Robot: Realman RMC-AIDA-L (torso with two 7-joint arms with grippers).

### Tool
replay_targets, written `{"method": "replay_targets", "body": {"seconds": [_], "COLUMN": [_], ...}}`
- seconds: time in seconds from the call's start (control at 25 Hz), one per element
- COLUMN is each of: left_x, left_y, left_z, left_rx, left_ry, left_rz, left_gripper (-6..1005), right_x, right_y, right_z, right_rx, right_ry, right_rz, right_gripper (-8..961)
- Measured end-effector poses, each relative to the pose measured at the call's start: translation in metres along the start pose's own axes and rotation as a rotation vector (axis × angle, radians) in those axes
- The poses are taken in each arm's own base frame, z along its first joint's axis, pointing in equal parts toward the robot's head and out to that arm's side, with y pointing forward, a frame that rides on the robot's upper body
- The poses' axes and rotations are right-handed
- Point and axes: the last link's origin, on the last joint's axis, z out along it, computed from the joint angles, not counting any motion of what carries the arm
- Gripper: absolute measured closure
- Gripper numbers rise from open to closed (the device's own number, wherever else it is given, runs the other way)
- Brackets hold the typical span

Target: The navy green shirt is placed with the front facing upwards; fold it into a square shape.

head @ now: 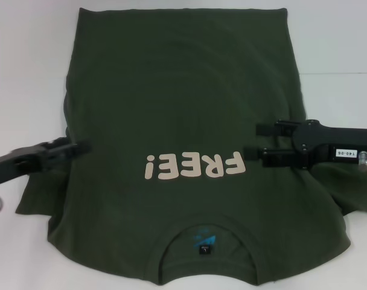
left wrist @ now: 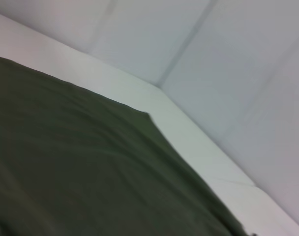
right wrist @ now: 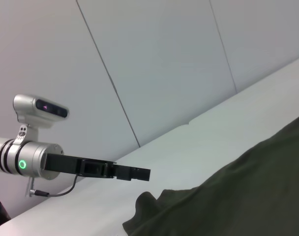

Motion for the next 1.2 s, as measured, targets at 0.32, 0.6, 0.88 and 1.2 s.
{"method": "replay_targets", "body": {"seconds": [0.32,0.6,0.88,1.2], "left_x": [-0.012,-0.019,-0.029,-0.035], "left_y": [-0.025,-0.04,-0.047,-0.044], "left_z": [-0.026,-0.026,-0.019,-0.015], "left_rx": [0.164,0.27,0.325,0.312], "left_ry": [0.032,0.043,-0.02,-0.061], "left_rz": [-0.06,-0.101,-0.124,-0.12], "left_gripper": [92,91,91,92], "right_x": [-0.006,-0.006,-0.003,-0.002], "right_y": [0.001,0.001,0.001,0.0], "right_z": [0.006,0.006,0.004,0.003], "right_rx": [-0.011,-0.01,-0.004,-0.001], "right_ry": [-0.007,-0.008,-0.012,-0.012], "right_rz": [-0.017,-0.009,0.001,0.004], "right_gripper": [54,54,54,54]}}
